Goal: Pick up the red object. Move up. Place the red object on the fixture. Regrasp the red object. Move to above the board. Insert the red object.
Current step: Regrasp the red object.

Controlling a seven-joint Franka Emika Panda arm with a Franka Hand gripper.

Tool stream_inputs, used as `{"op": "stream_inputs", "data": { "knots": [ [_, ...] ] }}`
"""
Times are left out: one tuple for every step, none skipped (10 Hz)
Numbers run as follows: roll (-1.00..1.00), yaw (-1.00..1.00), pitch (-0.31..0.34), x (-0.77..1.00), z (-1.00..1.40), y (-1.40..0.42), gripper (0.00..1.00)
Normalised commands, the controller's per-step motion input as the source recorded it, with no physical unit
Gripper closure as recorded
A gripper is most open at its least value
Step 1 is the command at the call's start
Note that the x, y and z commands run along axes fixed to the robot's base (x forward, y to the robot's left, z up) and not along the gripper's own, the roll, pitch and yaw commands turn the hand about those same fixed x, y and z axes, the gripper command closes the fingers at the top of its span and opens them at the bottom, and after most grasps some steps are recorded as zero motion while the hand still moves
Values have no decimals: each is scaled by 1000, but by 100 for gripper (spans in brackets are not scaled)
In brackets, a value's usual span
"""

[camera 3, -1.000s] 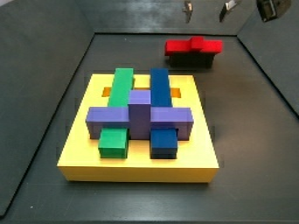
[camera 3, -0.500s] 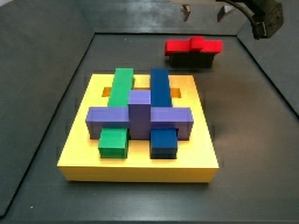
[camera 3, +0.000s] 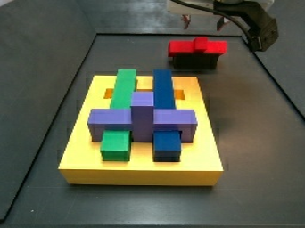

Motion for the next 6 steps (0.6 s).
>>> {"op": "stream_inputs", "data": {
  "knots": [
    [103,0,0,0,-186,-9,0],
    [206,-49,0,0,-363,-37,0],
    [177,-83,0,0,-443,-34,0],
    [194,-80,0,0,-463,-100,0],
    [297,-20,0,140,-417,-157,0],
    [454,-9,100,123,-300,-166,0]
  ]
}}
